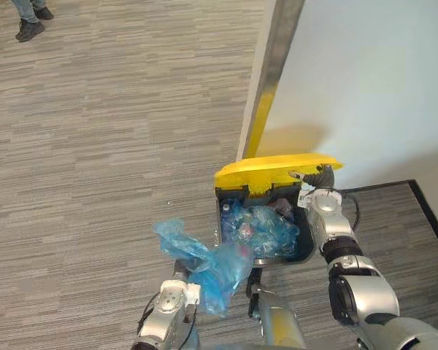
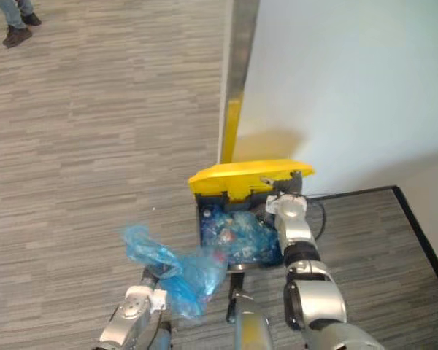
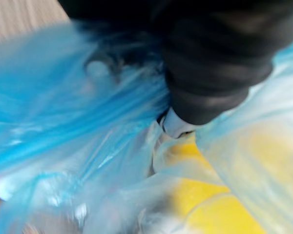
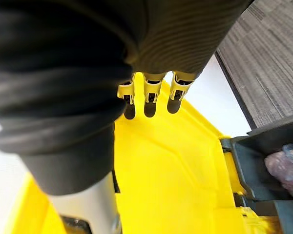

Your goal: Gather rubbish on tea table into small bin, then transfer packed bag to large trash can.

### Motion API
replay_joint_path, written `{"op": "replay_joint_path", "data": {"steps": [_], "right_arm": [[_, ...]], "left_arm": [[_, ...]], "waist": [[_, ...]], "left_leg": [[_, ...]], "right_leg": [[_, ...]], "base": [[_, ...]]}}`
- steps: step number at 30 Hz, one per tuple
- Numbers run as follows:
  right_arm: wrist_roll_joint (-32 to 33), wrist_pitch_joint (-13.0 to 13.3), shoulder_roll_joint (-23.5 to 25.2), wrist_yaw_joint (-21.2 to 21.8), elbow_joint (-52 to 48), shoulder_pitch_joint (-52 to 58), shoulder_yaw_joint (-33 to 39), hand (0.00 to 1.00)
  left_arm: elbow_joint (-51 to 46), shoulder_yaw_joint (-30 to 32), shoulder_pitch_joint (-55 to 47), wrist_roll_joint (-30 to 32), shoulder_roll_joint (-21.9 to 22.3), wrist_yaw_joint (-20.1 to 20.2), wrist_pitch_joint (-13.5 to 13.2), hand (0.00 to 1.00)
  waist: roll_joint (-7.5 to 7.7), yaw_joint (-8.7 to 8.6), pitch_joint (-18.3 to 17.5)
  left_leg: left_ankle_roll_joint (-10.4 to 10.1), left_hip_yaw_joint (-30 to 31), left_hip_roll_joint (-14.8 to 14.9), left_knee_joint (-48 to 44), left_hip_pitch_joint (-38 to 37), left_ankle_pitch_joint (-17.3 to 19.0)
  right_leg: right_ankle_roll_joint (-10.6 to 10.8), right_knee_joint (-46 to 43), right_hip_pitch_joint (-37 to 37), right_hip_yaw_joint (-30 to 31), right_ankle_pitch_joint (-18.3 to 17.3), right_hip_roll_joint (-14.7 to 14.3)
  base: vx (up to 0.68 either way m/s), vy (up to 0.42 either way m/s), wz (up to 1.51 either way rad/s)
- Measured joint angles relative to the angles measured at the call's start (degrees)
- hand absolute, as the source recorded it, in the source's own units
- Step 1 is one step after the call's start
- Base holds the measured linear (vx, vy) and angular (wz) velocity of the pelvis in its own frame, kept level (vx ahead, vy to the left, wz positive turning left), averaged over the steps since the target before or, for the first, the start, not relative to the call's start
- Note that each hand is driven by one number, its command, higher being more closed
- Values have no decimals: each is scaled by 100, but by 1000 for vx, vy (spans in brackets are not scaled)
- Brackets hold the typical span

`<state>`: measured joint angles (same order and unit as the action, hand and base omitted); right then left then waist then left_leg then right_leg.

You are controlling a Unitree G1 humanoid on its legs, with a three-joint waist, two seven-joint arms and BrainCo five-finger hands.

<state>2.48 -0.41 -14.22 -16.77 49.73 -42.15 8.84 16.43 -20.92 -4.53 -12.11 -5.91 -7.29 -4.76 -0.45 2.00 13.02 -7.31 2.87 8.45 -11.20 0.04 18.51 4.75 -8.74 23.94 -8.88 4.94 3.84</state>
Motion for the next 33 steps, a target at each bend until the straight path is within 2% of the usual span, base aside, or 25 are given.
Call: {"op": "replay_joint_path", "data": {"steps": [7,13,17,23,25,28,31,33], "right_arm": [[30,3,-157,-34,460,-521,8,0],[218,-20,-199,-167,529,-908,74,0],[220,-35,-204,-164,529,-1100,79,0],[221,-65,-201,-135,527,-1186,53,0],[221,-65,-198,-127,514,-1207,19,0],[221,-66,-159,-69,494,-1324,-82,0],[225,-84,-155,1,235,-1416,-195,0],[229,-84,-155,8,209,-1476,-250,0]], "left_arm": [[-619,-663,439,-162,-5,13,-10,100],[-669,-1145,1151,-146,18,-26,-112,100],[-676,-1277,1532,-29,97,-66,-113,100],[-654,-1353,2001,321,290,-422,-112,100],[-498,-1305,2163,411,294,-518,-113,100],[379,-1138,2685,618,365,-650,-83,100],[1148,-931,3162,874,433,-734,71,100],[1296,-928,3243,958,439,-729,148,100]], "waist": [[9,-57,192],[-3,-136,333],[-24,-188,388],[-12,-204,444],[-4,-196,449],[6,-206,473],[28,-294,639],[35,-337,720]], "left_leg": [[-7,-15,-25,-17,20,-3],[-9,-54,-62,-99,144,-5],[-12,-106,-100,-107,189,-7],[-15,-154,-104,-97,192,-10],[-15,-187,-110,-79,206,-10],[-31,-255,-114,-12,209,-19],[-85,-244,-90,19,248,-55],[-89,-241,-77,20,252,-57]], "right_leg": [[-27,-8,1,11,19,32],[-31,-44,115,59,19,51],[-34,-90,221,142,20,53],[-55,-90,256,186,34,40],[-78,-87,297,223,50,27],[-118,-74,387,295,83,-14],[-140,-67,430,287,101,-36],[-140,-64,433,280,101,-46]], "base": [[14,8,0],[33,9,-1],[30,2,-10],[1,-7,-2],[-8,-24,-10],[0,-32,-14],[17,-43,-1],[5,-18,1]]}}
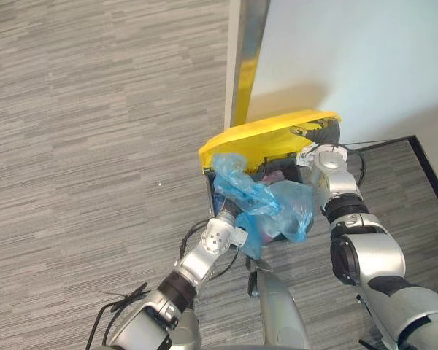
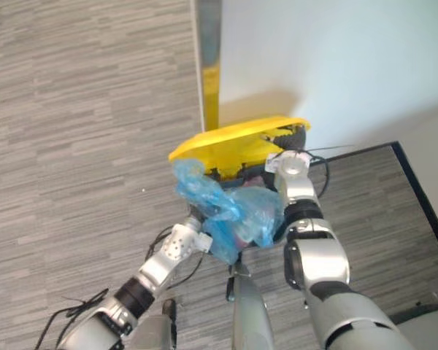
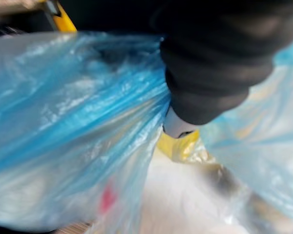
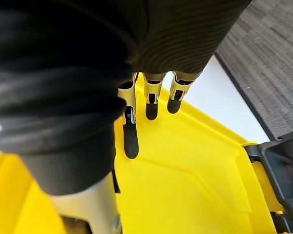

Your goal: Gather rubbish on tea table into small bin, then transfer packed bag to large trash can.

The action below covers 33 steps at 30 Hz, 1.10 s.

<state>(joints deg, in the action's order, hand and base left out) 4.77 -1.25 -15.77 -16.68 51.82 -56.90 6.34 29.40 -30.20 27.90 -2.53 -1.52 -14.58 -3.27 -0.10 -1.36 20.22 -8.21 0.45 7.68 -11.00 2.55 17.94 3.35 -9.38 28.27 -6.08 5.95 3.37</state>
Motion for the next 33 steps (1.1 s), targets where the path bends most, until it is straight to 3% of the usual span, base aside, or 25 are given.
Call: {"op": "replay_joint_path", "data": {"steps": [8,9,16,22,27,33], "right_arm": [[39,-23,10,30,-424,-14,-309,0],[39,-23,13,30,-426,-15,-342,0],[210,3,17,1,-620,-270,-594,0],[286,35,-9,-48,-620,-512,-596,0],[316,78,-2,-42,-620,-539,-590,0],[314,72,3,-2,-620,-538,-593,0]], "left_arm": [[785,3,258,124,58,8,120,100],[858,5,332,130,60,7,120,0],[2010,845,812,419,68,-111,215,0],[2488,1410,1103,1163,43,-265,619,0],[2487,1501,1325,1487,80,-256,635,0],[2368,1305,1333,1451,60,-167,572,0]], "waist": [[24,-116,16],[27,-131,18],[369,-239,362],[378,-303,524],[378,-304,524],[377,-303,524]], "left_leg": [[-52,-143,23,147,142,-80],[-48,-147,23,173,134,-84],[-36,-143,-15,113,260,-94],[-53,-143,8,20,411,-99],[-62,-134,12,-22,519,-100],[-85,-135,35,-41,521,-101]], "right_leg": [[-53,160,185,59,129,-56],[-54,166,187,60,130,-56],[-45,400,191,96,304,-50],[-56,412,294,87,358,-52],[-67,409,373,78,367,-49],[-80,409,363,65,376,-59]], "base": [[38,3,-6],[0,0,0],[-4,2,0],[3,3,0],[4,3,1],[5,1,0]]}}
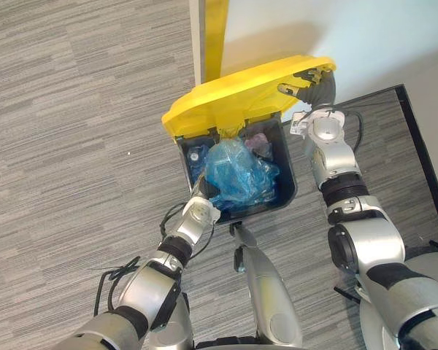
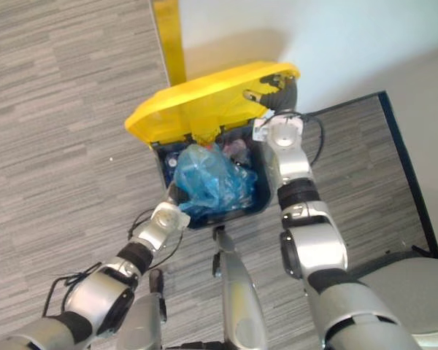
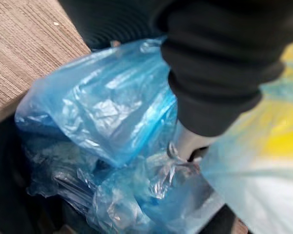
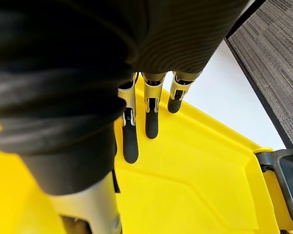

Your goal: Gather rubbish on tea table into small bin, then transfer packed bag to large trash can.

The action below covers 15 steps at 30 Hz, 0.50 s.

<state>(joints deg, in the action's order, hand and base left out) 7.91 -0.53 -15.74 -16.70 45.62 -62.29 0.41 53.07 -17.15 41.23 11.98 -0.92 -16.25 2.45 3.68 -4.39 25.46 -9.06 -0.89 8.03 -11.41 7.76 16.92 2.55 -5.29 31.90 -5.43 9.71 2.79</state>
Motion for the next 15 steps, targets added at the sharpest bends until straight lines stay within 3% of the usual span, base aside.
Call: {"op": "replay_joint_path", "data": {"steps": [11,15], "right_arm": [[-118,-2,7,78,3,336,8,0],[-275,11,22,220,-341,1065,63,0]], "left_arm": [[-924,-239,-337,-443,-158,23,-219,0],[-1730,-55,-1179,-712,-301,19,-279,0]], "waist": [[-5,14,-4],[-36,126,-43]], "left_leg": [[-8,173,44,-83,-85,-7],[-7,206,55,-79,-198,-8]], "right_leg": [[7,153,-316,-177,-6,6],[2,184,-471,-224,-3,12]], "base": [[21,6,8],[37,14,6]]}}
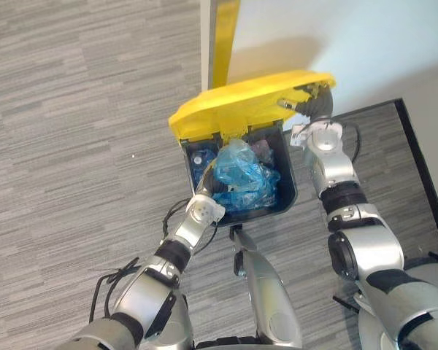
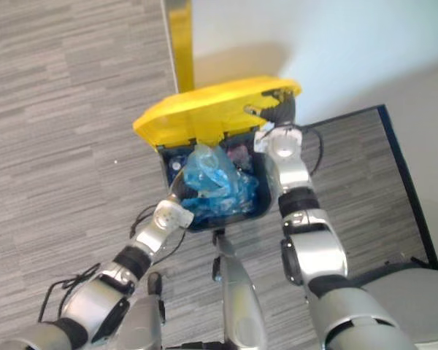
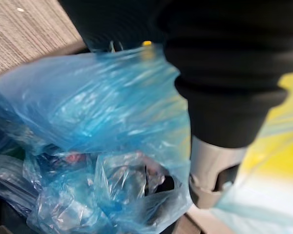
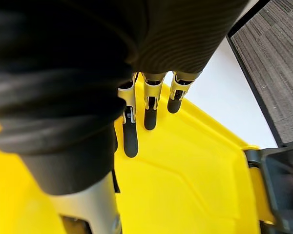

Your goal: Gather rubbish on tea table into small bin, then transfer packed bag to large trash can.

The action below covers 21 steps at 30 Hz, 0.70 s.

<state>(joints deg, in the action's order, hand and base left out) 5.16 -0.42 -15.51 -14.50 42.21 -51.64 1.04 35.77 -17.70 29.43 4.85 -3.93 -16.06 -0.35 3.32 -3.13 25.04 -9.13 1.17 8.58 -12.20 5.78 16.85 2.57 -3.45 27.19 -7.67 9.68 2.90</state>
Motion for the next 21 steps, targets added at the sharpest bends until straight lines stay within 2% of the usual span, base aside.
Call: {"op": "replay_joint_path", "data": {"steps": [4,7,12,15,18,20,21], "right_arm": [[-90,-18,255,118,-96,832,105,0],[-298,-38,379,206,-153,1599,234,0],[-523,-49,573,328,-525,2745,366,0],[-581,-46,680,433,-606,3220,446,0],[-806,-45,783,514,-732,3669,442,0],[-966,-39,924,564,-822,4012,425,0],[-972,-40,993,584,-1054,4342,399,0]], "left_arm": [[-465,342,-1019,-177,-80,7,-2,0],[-771,567,-1888,-291,-75,61,-14,0],[-899,1162,-2942,-497,-101,289,-108,0],[-335,1639,-3313,-492,-90,397,-66,0],[352,1907,-3473,-491,-72,396,87,0],[510,1913,-3610,-490,-99,396,132,0],[612,1962,-3644,-486,-92,401,157,0]], "waist": [[-87,116,-142],[-246,221,-450],[-320,313,-925],[-307,320,-1001],[-235,358,-997],[-109,350,-1006],[64,329,-998]], "left_leg": [[16,18,9,14,-125,-14],[50,17,0,142,-327,-53],[99,57,-46,208,-510,-81],[132,90,-135,227,-764,-95],[216,39,-355,297,-1104,-107],[281,-52,-560,105,-1186,-70],[358,-63,-719,-106,-1151,-30]], "right_leg": [[-2,8,-139,-42,0,-2],[1,93,-352,-92,-6,33],[77,84,-540,-145,-60,117],[172,17,-769,-152,-128,218],[304,-223,-896,-11,-202,395],[406,-410,-896,110,-225,547],[603,-403,-911,159,-393,683]], "base": [[57,17,4],[69,34,7],[29,13,10],[-24,10,7],[-111,47,-14],[-157,84,-23],[-216,102,-22]]}}
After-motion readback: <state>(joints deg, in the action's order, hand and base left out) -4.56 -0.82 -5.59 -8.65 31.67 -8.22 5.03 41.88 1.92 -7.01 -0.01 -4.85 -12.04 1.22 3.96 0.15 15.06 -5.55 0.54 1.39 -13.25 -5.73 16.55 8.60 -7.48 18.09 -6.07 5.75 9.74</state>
